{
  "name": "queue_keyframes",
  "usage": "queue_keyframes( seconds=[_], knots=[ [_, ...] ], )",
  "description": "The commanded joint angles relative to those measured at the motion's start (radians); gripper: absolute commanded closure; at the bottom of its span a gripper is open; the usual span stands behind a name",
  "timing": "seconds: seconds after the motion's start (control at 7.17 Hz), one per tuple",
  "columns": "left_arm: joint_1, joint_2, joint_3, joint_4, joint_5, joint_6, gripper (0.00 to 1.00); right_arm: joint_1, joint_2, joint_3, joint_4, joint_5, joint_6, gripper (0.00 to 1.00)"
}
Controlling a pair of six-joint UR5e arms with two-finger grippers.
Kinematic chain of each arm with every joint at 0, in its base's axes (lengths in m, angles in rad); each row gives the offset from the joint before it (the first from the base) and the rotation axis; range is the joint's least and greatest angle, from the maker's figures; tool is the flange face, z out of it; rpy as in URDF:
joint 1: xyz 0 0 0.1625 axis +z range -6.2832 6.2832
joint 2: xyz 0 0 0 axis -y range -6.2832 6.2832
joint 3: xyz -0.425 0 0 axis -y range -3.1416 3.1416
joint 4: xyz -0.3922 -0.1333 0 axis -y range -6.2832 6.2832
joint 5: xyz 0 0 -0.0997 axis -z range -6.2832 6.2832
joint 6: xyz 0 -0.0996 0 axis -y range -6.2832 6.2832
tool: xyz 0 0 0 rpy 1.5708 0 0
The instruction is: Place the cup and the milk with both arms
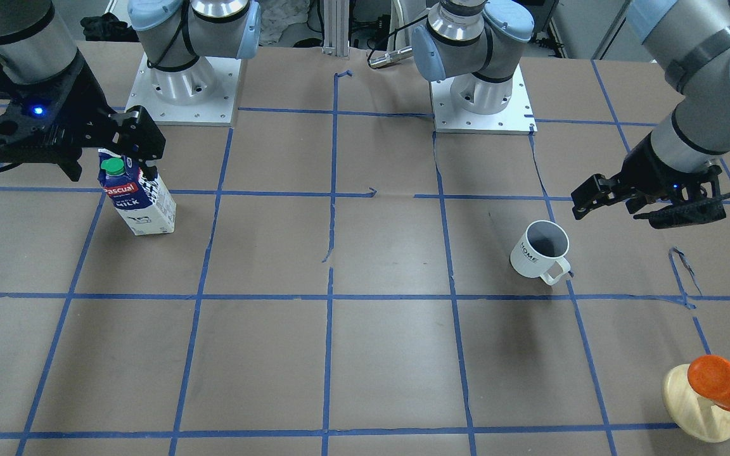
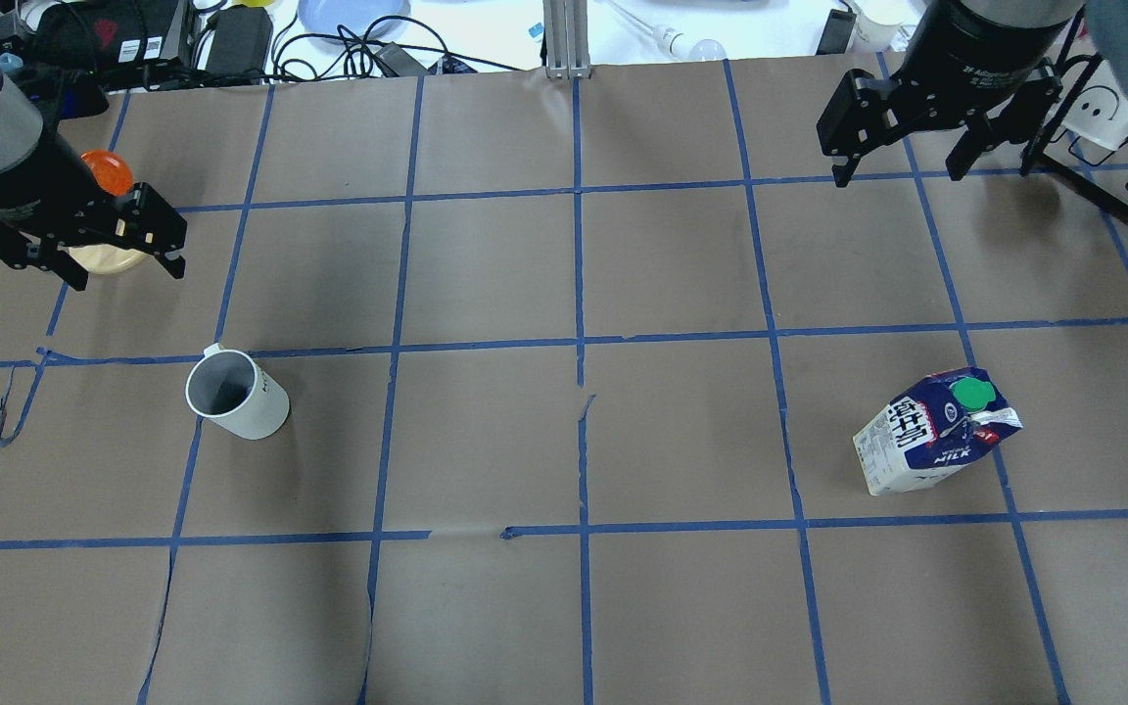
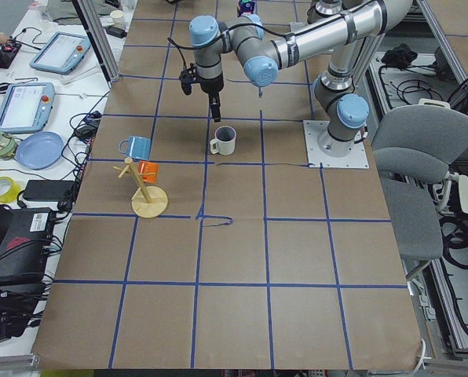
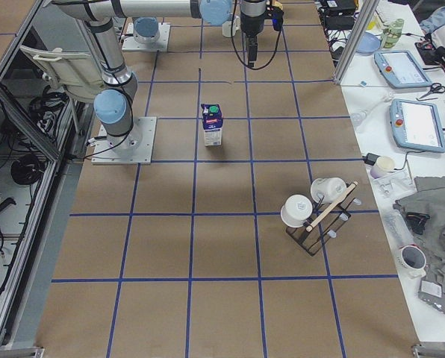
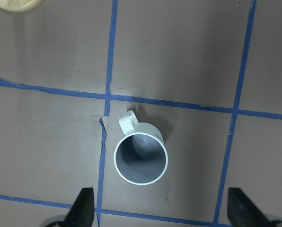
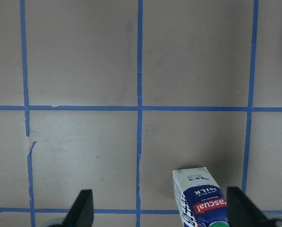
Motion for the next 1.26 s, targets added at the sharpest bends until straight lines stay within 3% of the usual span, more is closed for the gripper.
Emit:
queue_keyframes(
  seconds=[0.0, 0.56, 1.12],
  knots=[
    [0.039, -0.034, -0.068, 0.023, -0.001, 0.008, 0.0, 0.0, 0.001, 0.0, -0.001, 0.002, 0.0, 0.0],
    [0.045, -0.1, -0.194, 0.179, 0.002, 0.014, 0.0, 0.001, 0.0, -0.002, -0.002, -0.003, 0.002, 0.0],
    [0.045, -0.151, -0.191, 0.187, -0.001, 0.006, 0.0, 0.001, 0.001, -0.002, -0.008, -0.003, 0.011, 0.0]
  ],
)
